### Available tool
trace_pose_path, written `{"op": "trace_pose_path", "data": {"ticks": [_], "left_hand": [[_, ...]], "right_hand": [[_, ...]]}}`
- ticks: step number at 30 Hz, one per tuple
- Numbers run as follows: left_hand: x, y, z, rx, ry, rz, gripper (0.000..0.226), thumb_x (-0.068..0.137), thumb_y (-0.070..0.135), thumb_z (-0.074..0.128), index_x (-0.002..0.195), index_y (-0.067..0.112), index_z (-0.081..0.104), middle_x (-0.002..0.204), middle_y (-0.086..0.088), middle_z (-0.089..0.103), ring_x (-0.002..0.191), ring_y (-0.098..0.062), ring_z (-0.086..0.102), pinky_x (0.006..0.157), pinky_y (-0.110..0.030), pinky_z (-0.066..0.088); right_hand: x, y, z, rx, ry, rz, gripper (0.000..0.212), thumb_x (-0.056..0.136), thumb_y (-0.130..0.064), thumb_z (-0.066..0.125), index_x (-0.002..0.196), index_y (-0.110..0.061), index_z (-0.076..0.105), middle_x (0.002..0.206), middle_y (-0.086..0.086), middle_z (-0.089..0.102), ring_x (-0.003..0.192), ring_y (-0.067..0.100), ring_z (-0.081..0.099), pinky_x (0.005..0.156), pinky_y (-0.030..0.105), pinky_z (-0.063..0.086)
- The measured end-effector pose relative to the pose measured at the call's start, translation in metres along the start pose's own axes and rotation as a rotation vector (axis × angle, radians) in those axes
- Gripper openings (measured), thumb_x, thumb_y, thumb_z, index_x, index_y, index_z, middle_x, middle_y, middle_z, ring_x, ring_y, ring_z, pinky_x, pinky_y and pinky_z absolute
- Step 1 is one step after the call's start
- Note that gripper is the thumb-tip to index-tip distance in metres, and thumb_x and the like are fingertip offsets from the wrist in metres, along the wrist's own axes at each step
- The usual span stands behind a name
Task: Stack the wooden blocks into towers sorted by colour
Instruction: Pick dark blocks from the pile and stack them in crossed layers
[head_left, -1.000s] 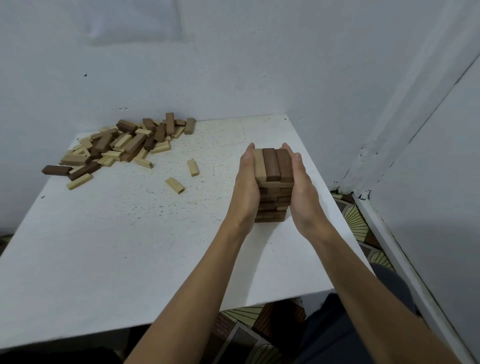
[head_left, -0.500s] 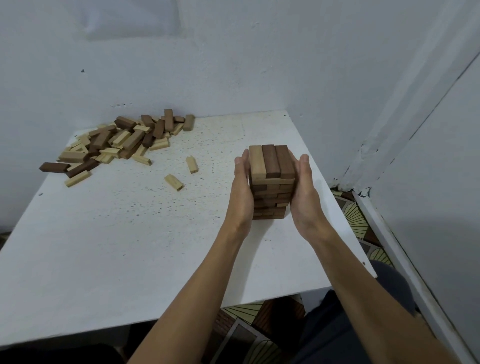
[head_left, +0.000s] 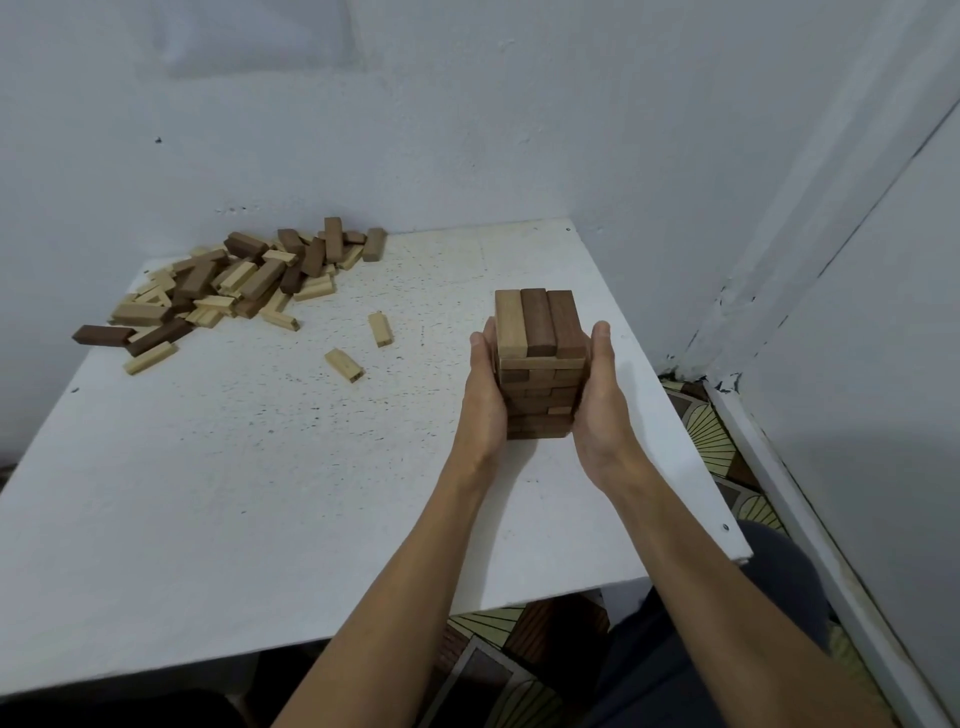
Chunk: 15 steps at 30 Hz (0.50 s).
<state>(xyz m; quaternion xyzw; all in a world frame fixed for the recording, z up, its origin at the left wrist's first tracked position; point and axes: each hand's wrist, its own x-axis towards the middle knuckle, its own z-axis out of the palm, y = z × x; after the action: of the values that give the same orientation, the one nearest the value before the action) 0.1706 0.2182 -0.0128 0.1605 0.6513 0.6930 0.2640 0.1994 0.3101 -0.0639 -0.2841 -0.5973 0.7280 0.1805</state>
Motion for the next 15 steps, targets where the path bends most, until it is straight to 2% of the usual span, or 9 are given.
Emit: {"op": "trace_pose_path", "data": {"ticks": [1,3,5,9,11,13,15], "left_hand": [[0.007,-0.011,-0.005,-0.025,0.022,0.014,0.063,0.105,0.047,0.009,0.132,0.018,0.059,0.100,0.012,0.074,0.097,0.003,0.067,0.085,-0.015,0.050],[0.009,-0.013,-0.005,-0.006,0.040,0.002,0.061,0.105,0.046,0.010,0.130,0.019,0.059,0.090,0.018,0.074,0.091,0.006,0.067,0.074,-0.007,0.048],[0.005,-0.009,-0.003,0.029,0.002,0.025,0.059,0.106,0.045,0.011,0.128,0.020,0.060,0.085,0.019,0.073,0.086,0.007,0.067,0.069,-0.006,0.048],[0.006,-0.009,-0.003,0.024,0.033,-0.002,0.057,0.106,0.044,0.011,0.123,0.022,0.061,0.080,0.019,0.072,0.081,0.009,0.067,0.064,-0.006,0.048],[0.007,-0.009,-0.002,0.024,0.021,0.019,0.058,0.106,0.045,0.010,0.122,0.023,0.061,0.081,0.020,0.073,0.083,0.008,0.067,0.066,-0.006,0.048],[0.008,-0.010,-0.003,-0.012,0.025,0.028,0.060,0.105,0.047,0.008,0.119,0.025,0.062,0.085,0.020,0.074,0.088,0.007,0.067,0.072,-0.008,0.049],[0.010,-0.009,-0.004,-0.016,0.048,0.029,0.068,0.102,0.057,0.009,0.125,0.021,0.062,0.104,0.013,0.074,0.104,0.001,0.065,0.093,-0.020,0.049]], "right_hand": [[-0.011,-0.009,0.000,-0.001,0.032,0.002,0.074,0.083,-0.084,0.023,0.135,-0.042,0.054,0.131,-0.025,0.059,0.129,-0.007,0.047,0.109,0.036,0.043],[-0.021,-0.014,0.002,0.027,0.003,-0.059,0.070,0.092,-0.074,0.019,0.131,-0.034,0.060,0.126,-0.014,0.066,0.124,0.002,0.056,0.105,0.033,0.046],[-0.029,-0.021,0.000,0.028,0.029,-0.025,0.065,0.099,-0.063,0.015,0.129,-0.030,0.062,0.120,-0.009,0.070,0.117,0.005,0.061,0.103,0.032,0.046],[-0.029,-0.022,0.000,0.029,0.043,-0.023,0.057,0.102,-0.058,0.015,0.120,-0.036,0.065,0.105,-0.019,0.073,0.105,-0.005,0.063,0.097,0.026,0.046],[-0.027,-0.021,0.000,0.022,0.058,-0.026,0.055,0.102,-0.057,0.015,0.118,-0.038,0.064,0.104,-0.021,0.072,0.106,-0.006,0.063,0.099,0.027,0.045],[-0.029,-0.025,-0.002,0.042,0.027,-0.030,0.058,0.102,-0.058,0.015,0.125,-0.034,0.062,0.112,-0.016,0.072,0.112,-0.001,0.062,0.105,0.032,0.045],[-0.031,-0.027,-0.002,0.053,0.000,-0.064,0.065,0.100,-0.063,0.016,0.135,-0.028,0.057,0.126,-0.007,0.067,0.121,0.006,0.059,0.109,0.038,0.043]]}}
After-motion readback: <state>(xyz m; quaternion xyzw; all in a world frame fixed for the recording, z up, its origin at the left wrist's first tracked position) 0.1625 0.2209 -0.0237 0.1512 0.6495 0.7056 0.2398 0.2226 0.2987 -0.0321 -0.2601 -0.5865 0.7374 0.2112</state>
